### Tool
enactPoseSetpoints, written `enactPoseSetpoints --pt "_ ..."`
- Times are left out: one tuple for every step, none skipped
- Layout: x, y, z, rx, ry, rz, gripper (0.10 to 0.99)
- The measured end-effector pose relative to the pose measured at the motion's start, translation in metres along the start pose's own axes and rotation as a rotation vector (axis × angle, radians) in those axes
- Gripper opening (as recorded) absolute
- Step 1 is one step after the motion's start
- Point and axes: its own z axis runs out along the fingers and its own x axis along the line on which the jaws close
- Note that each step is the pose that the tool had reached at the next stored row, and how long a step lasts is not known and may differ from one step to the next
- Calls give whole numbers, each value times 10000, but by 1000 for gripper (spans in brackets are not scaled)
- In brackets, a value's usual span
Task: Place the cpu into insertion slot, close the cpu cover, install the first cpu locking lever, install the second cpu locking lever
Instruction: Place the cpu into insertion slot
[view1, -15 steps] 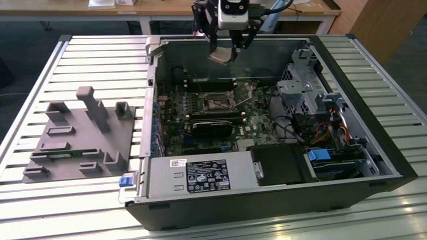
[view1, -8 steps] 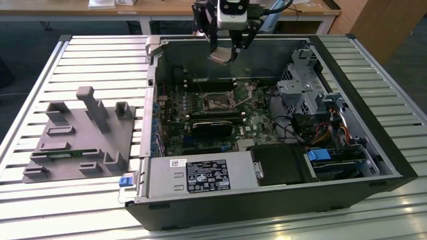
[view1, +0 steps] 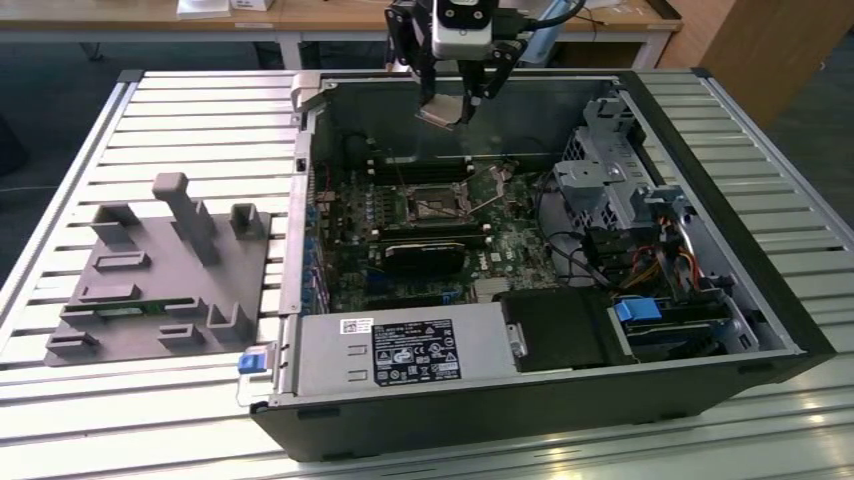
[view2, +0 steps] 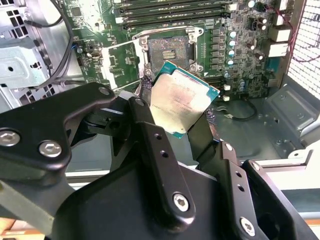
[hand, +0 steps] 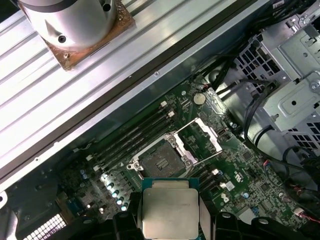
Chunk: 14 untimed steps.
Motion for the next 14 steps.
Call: enactPoseSetpoints --pt "0 0 0 -1 -3 30 541" --pt "0 0 0 -1 -6 62 541" --pt "1 1 0 -2 -8 95 541" --pt "1 1 0 -2 -11 128 541" --pt "1 1 0 -3 -14 161 541" --pt "1 2 0 -4 -17 193 541" --pt "2 2 0 -4 -20 225 541" --pt "2 2 1 -6 -23 261 541" --pt "2 2 0 -5 -26 292 541" --pt "2 2 1 -7 -28 322 541" --pt "2 2 1 -7 -31 354 541" --pt "2 3 1 -8 -34 387 541" --pt "2 3 1 -8 -37 418 541" --pt "2 3 1 -9 -39 449 541"
